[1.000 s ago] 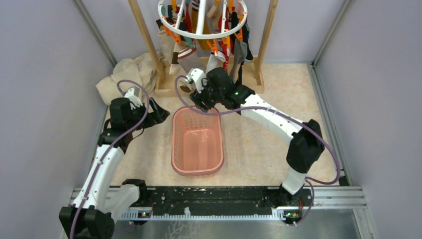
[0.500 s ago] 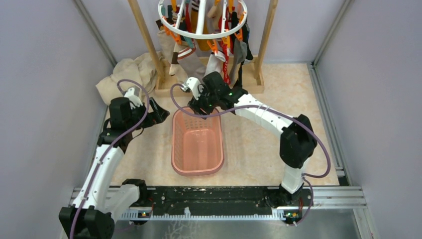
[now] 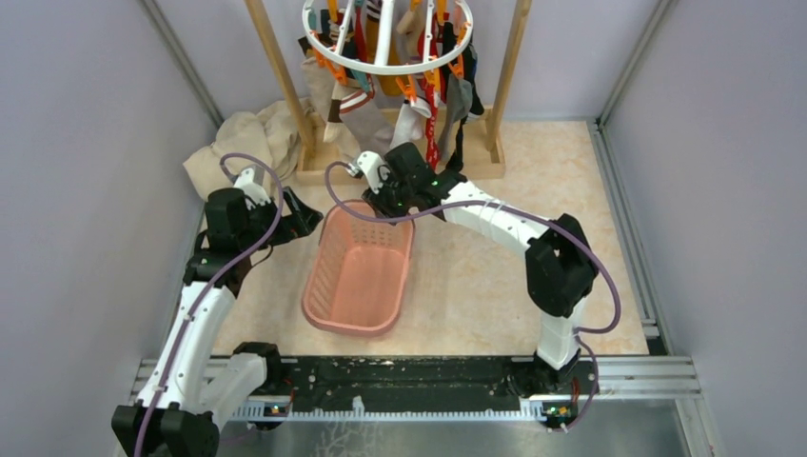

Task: Remove the socks clipped to the hanger
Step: Move the bin to the center of the board.

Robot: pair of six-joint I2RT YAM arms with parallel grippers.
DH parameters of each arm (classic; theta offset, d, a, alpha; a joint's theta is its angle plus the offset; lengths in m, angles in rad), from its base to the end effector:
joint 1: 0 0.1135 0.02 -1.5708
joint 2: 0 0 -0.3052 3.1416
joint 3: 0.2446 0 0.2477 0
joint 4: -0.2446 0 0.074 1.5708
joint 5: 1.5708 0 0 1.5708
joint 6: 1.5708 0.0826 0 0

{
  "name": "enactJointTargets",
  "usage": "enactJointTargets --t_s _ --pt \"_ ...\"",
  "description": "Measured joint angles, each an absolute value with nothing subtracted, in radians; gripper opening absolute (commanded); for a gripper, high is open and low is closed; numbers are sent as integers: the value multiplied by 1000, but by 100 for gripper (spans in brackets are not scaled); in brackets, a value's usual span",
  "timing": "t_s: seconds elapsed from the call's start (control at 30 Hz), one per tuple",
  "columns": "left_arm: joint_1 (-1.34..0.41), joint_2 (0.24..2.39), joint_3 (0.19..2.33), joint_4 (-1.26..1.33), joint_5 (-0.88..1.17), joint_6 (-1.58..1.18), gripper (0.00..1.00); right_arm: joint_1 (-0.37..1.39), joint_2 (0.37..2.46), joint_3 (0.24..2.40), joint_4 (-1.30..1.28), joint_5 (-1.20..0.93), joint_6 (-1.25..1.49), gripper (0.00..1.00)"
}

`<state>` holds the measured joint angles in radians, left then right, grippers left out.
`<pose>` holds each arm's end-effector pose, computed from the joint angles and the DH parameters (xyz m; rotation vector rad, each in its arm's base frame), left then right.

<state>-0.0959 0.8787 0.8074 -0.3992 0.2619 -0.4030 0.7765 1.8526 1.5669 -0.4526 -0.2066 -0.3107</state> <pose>0.2033 -0.0410 0.3215 -0.1511 2.0679 -0.5767 0.3212 0.3393 0.2923 -1.2990 1.9427 0.4737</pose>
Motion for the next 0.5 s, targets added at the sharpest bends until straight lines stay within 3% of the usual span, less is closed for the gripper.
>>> enactJointTargets --t_s 0.23,0.37,0.5 --pt "-96 877 802 -398 262 -403 99 776 1758 1436 -396 -153 -247 17" --pt "-96 877 802 -398 262 -403 99 777 1687 1382 -422 -105 -194 1" --pt "-97 878 802 -398 259 -403 99 777 1610 1347 -476 -9 -121 0"
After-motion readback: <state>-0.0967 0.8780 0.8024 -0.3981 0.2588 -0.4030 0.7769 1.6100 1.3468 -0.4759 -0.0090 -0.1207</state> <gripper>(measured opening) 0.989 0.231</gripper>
